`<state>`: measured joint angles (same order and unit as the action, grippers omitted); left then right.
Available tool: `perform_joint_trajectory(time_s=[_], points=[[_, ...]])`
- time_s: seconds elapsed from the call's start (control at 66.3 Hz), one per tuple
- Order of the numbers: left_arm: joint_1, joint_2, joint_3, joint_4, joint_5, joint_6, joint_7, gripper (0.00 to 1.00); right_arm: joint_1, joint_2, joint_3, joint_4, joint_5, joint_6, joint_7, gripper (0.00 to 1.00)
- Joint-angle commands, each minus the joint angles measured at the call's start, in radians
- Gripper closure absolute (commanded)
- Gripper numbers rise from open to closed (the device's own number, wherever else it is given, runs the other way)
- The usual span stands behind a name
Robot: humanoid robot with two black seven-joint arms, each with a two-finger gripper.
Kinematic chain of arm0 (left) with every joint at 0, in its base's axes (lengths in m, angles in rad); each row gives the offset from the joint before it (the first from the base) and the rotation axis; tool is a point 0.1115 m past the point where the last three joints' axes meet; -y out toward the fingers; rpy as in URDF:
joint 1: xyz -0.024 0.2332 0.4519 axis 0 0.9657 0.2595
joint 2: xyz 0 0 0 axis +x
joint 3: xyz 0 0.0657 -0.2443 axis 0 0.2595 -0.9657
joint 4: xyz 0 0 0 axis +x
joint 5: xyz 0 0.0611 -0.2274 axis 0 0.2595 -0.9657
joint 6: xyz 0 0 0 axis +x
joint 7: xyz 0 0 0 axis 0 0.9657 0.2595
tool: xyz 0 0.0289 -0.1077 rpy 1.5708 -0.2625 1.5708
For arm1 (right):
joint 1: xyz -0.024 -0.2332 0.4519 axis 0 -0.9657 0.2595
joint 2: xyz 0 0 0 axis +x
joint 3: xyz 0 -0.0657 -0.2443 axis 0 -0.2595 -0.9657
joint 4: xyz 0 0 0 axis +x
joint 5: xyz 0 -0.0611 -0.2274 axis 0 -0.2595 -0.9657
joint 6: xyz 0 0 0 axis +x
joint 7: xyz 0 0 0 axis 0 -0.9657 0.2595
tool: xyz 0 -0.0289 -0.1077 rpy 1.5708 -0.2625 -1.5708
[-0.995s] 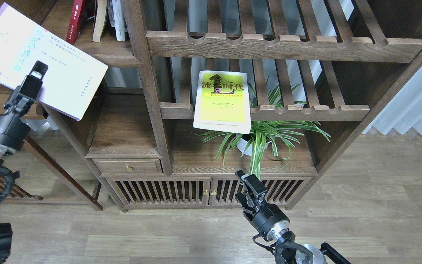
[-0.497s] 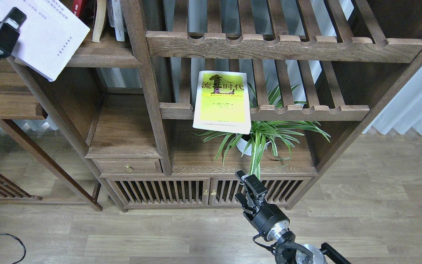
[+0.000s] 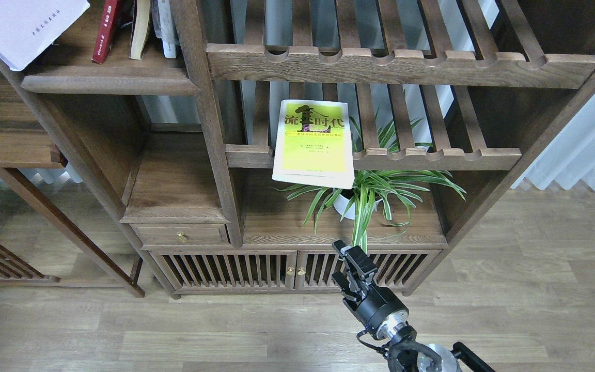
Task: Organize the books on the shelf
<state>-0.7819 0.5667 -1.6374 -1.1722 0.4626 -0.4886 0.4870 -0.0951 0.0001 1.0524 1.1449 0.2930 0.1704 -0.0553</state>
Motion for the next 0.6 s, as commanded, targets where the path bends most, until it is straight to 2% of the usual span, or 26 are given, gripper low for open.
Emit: perform_joint_trajectory(time_s=[0.0,0.06,0.482,0.588], points=[[-0.105,0.001,0.07,0.077,0.005,0.0,-0.002,0.98,0.0,0.0,0.0,-0.001,0.0,0.0,0.0,0.01],[-0.181,-0.005,0.117,0.135,0.039,0.0,-0.004,0.98,0.0,0.0,0.001,-0.001,0.001,0.001,0.0,0.01],[-0.373,-0.018,0.255,0.324,0.076,0.0,-0.002,0.98,0.0,0.0,0.0,0.001,0.003,0.001,0.0,0.01],[-0.428,-0.065,0.289,0.371,0.091,0.0,-0.004,0.98,0.0,0.0,0.0,0.002,0.003,0.001,0.0,0.01]])
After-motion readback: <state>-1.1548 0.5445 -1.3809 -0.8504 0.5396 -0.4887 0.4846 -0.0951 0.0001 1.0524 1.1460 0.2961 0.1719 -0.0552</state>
